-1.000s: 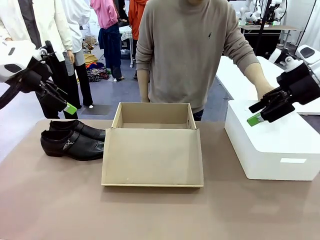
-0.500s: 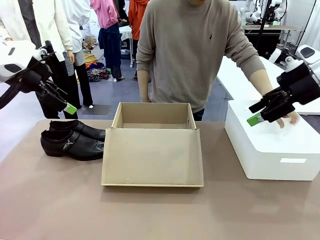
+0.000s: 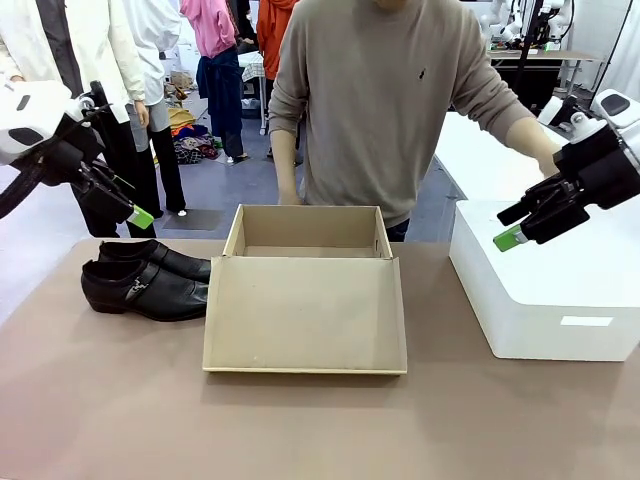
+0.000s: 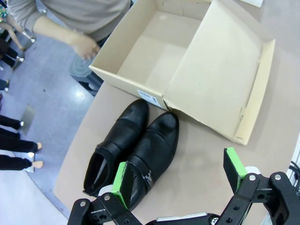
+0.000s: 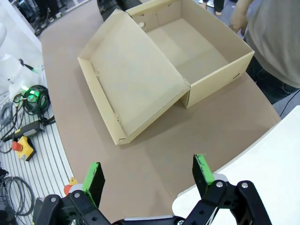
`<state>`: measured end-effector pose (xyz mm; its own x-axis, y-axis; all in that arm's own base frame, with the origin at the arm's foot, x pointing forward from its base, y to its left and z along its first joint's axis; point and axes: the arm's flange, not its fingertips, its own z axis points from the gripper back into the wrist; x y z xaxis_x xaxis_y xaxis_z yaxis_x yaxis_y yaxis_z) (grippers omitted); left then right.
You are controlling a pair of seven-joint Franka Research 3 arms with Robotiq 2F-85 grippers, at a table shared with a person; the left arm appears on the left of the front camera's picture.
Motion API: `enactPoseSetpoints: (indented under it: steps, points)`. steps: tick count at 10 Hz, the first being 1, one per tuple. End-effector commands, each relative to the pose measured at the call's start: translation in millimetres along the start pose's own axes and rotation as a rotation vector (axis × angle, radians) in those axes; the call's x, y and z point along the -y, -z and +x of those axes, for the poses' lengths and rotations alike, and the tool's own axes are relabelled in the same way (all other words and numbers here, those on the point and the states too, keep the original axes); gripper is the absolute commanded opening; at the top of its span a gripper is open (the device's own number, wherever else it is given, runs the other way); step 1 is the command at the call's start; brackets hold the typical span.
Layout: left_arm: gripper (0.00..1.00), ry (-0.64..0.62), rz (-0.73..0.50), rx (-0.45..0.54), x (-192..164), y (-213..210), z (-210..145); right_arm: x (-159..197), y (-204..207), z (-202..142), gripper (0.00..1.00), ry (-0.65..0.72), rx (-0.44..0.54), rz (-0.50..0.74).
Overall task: Pack the shoes into the box.
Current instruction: Place one shoe of the Shoes into the Shoes Box.
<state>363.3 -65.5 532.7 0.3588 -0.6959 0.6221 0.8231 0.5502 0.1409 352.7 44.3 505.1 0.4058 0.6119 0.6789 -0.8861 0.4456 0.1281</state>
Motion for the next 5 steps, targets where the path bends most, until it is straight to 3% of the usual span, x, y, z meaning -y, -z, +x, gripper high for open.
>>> enactPoseSetpoints:
  steps: [1, 5]
  points:
    - [1.00, 0.008, -0.012, 0.006, -1.4, 0.8, -2.5, 4.4, 0.5, 0.5, 1.00, -0.027, 0.022, 0.011]
    - [1.00, 0.014, -0.004, -0.014, -2.7, -0.8, -0.4, 4.4, 0.5, 0.5, 1.00, -0.027, 0.022, 0.011]
